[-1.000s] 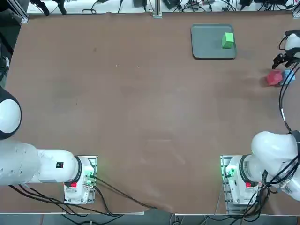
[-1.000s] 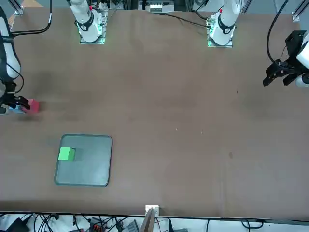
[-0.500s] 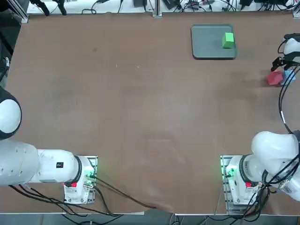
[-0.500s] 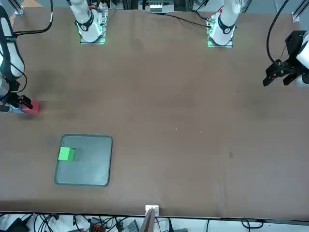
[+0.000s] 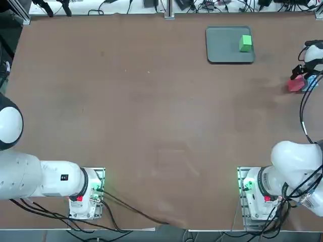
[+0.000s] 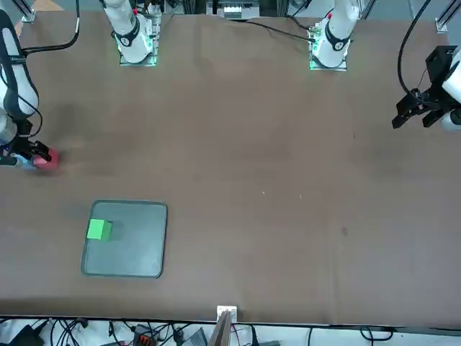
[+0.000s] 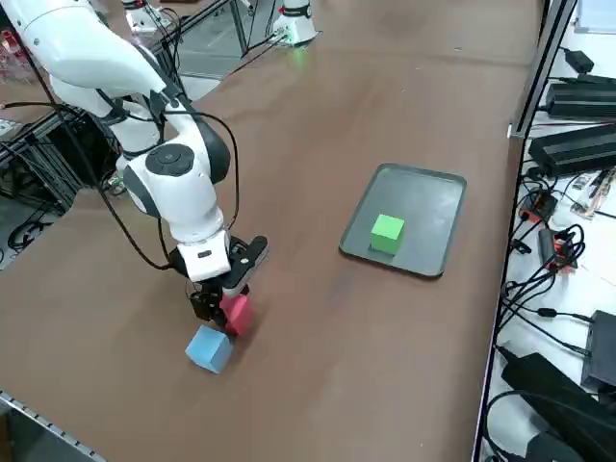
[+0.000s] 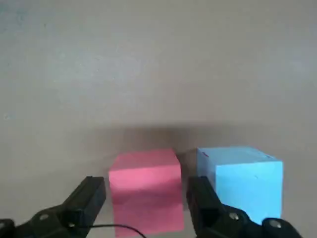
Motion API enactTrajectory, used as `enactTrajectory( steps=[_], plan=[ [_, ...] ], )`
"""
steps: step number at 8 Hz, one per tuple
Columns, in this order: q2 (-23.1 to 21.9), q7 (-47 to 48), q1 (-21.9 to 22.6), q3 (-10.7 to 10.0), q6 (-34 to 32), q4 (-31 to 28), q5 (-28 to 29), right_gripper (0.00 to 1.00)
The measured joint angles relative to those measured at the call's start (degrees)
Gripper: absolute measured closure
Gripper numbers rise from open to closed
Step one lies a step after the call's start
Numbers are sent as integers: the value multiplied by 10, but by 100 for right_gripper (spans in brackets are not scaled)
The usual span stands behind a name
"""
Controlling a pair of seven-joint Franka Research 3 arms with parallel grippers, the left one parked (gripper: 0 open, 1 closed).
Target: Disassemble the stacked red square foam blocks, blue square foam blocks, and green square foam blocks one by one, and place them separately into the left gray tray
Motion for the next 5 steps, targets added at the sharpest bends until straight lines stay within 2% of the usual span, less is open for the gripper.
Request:
enactTrajectory(
  steps=[5],
  plan=[
    [7,0,-4,0,18,-6,0,0]
  ],
)
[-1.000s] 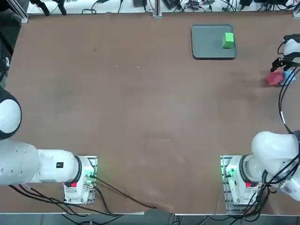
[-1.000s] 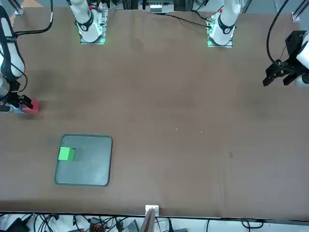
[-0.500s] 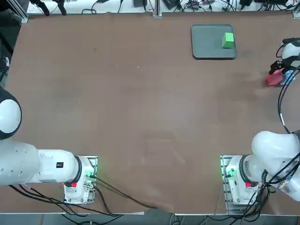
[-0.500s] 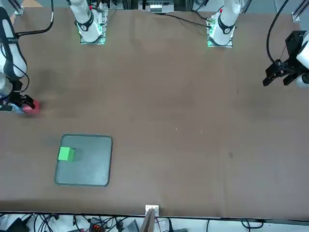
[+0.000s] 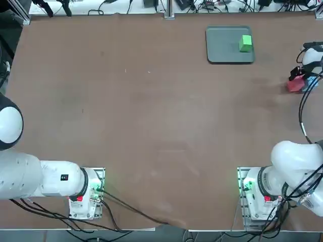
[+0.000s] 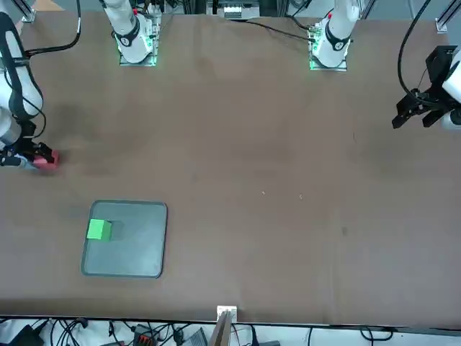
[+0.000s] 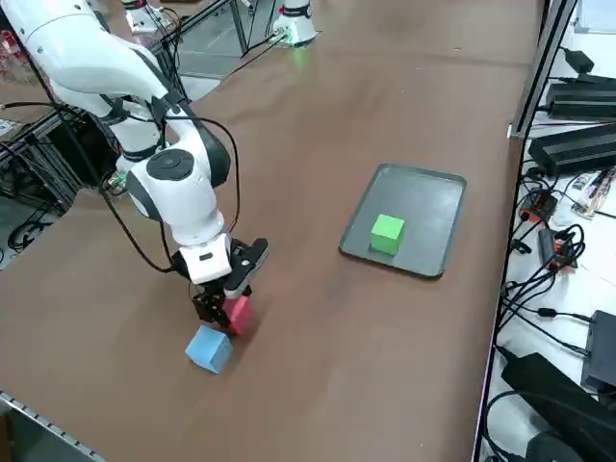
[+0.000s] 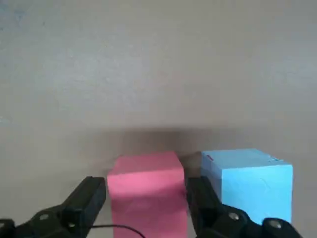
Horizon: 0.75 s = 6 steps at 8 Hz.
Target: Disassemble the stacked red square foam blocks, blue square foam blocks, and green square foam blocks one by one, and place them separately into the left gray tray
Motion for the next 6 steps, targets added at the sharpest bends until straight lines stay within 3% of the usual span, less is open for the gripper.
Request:
enactTrajectory(
  steps=[6],
  plan=[
    [24,-2,-3,0,22,-8,0,0]
  ],
)
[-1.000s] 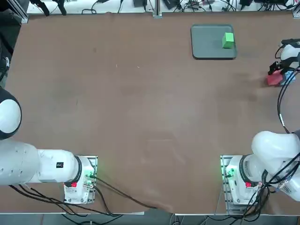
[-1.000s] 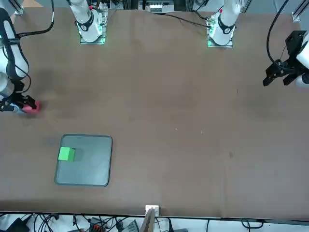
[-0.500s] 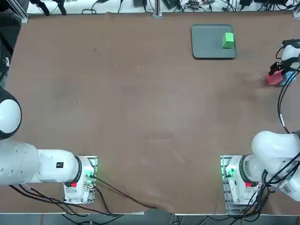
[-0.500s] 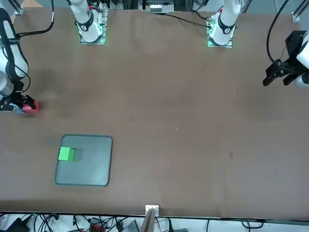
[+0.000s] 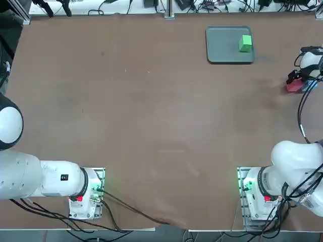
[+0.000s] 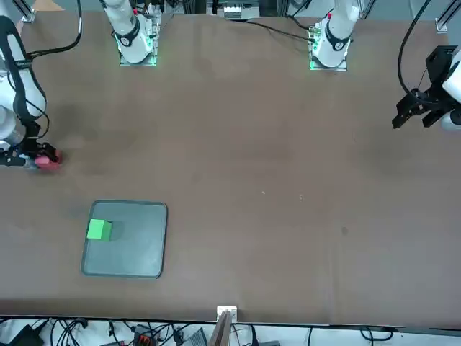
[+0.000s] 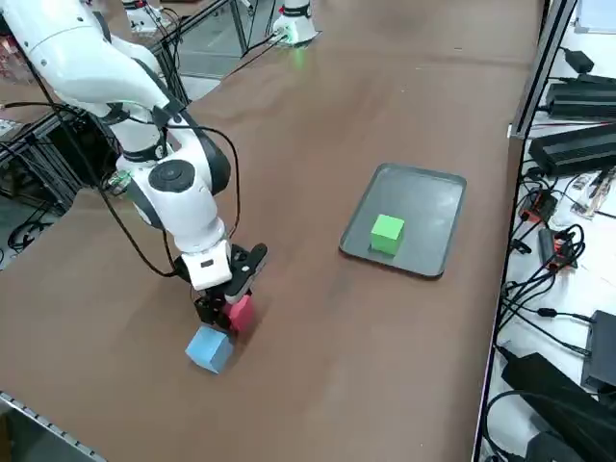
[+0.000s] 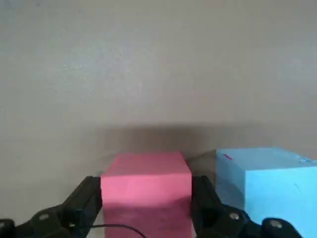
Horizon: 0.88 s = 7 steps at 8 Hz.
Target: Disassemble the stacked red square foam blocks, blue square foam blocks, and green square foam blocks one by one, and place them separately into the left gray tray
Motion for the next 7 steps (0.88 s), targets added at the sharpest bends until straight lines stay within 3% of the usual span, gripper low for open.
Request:
enactTrajectory(
  steps=[3,4,5,7],
  plan=[
    [19,-1,0,0,15,-1,0,3],
    [21,-1,0,0,18,-1,0,14],
    [17,-1,-1,0,18,-1,0,19],
    [-3,-5,0,7,0,6,-2,20]
  ],
)
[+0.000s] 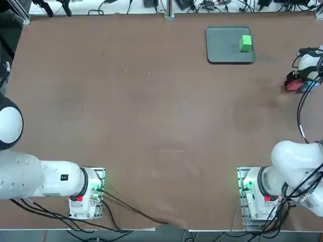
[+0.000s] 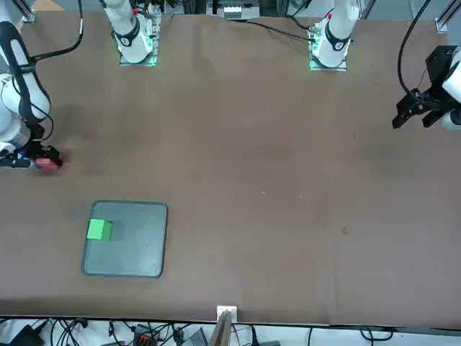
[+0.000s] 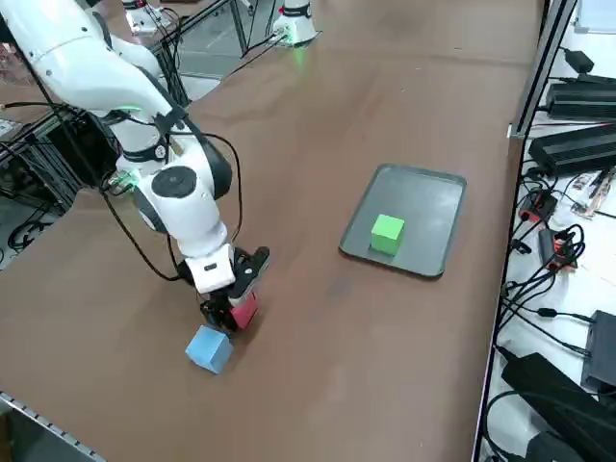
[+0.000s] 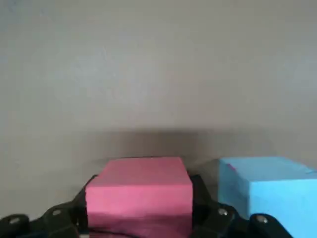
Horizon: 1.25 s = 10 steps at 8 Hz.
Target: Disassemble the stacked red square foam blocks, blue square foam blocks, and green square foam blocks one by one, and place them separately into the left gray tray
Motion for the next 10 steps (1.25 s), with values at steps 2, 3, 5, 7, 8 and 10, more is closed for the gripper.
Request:
enactTrajectory(
  steps=[2,3,5,7,8,10],
  plan=[
    [-52,3,2,61,-99,43,0,22],
    [-75,22,4,103,-175,84,0,22],
    [-88,81,15,184,-310,176,2,22],
    [-81,157,70,212,-355,217,2,22],
    [-71,199,110,213,-357,220,2,22],
    [-34,286,178,213,-355,224,2,22]
  ],
)
